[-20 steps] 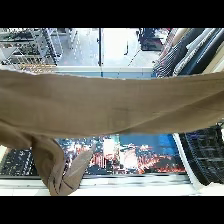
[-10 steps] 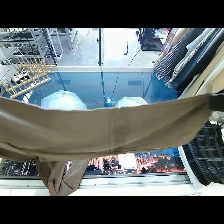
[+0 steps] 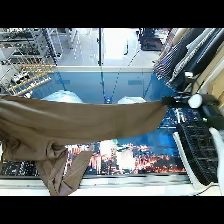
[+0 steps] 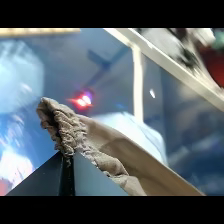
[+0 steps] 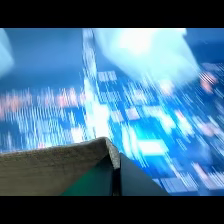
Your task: Fold the clothes and pants, and hang the long-sleeved shirts on hangers.
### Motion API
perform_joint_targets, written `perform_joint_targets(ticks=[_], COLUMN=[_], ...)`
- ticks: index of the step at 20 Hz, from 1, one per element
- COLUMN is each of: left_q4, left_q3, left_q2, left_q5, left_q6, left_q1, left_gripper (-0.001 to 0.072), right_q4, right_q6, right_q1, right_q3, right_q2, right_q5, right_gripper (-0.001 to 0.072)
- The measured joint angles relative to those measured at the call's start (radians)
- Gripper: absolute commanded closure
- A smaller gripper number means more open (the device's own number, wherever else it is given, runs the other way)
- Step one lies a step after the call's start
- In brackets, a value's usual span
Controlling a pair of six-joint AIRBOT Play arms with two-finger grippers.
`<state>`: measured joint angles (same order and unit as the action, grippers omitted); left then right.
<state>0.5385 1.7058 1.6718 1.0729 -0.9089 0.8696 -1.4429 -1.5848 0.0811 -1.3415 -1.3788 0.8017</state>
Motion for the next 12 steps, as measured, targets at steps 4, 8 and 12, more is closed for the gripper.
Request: perform_joint_targets(ticks=[4,8,12], left_q4=[0.003,0.088,0.471], left_q3=[-0.003,-0.002,-0.004], left_q2=[0.114,0.113,0.064], left_q5=[-0.34,-0.43,-0.143], left_q6=[0.014,0.043,-0.188], left_q1=[-0.126,-0.132,-0.034], left_gripper=[-0.0011,0.0085,0.0095], right_q4=[0.106,0.166,0.375], right_q6=[-0.013,0.037,0.222], right_q1=[-0.004,0.003,-0.038], right_q3=[-0.127,-0.226,-0.203], right_q2=[-0.239,-0.293,-0.211], right_q5=[-0.174,-0.032,0.254], right_gripper=[0.0103,0.0176,0.0201])
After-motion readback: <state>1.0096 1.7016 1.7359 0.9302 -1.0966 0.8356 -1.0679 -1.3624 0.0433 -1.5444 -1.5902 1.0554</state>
